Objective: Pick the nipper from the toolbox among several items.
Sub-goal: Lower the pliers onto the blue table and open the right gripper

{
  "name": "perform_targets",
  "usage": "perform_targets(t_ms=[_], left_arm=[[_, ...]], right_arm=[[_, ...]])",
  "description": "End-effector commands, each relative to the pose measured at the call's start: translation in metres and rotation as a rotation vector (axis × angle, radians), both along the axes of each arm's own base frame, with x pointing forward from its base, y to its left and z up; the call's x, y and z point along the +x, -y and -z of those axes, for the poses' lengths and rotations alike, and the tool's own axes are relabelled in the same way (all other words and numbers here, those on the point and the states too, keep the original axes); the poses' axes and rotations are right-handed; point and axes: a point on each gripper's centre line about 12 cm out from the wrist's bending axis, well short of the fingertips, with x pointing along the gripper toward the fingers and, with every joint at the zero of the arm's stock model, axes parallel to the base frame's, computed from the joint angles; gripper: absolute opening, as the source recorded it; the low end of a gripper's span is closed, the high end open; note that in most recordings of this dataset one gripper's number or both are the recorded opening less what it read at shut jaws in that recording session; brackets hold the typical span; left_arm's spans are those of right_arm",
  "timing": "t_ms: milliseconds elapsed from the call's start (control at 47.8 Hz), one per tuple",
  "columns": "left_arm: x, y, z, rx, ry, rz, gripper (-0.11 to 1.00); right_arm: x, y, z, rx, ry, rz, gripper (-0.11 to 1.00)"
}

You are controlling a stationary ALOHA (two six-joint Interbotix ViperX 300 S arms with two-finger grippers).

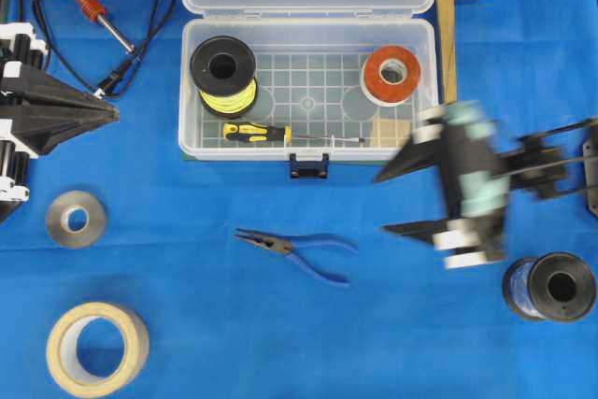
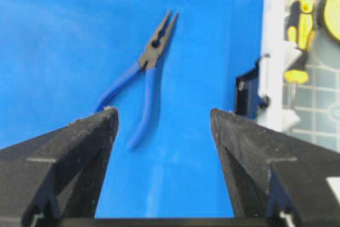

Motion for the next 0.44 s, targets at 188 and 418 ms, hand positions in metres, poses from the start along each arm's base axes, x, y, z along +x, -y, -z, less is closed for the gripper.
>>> perform_targets(t_ms=[188, 418], left_arm=[[0.002, 0.000, -0.002, -0.003, 0.005, 0.001, 0.00], [0.001, 0.000, 0.000, -0.001, 0.000, 0.001, 0.00]], right_arm=[[-0.071, 0.021, 0.001, 0.027, 0.171, 0.031, 0.70], [-0.112, 0.028, 0.029, 0.046, 0.277, 0.041, 0.70]])
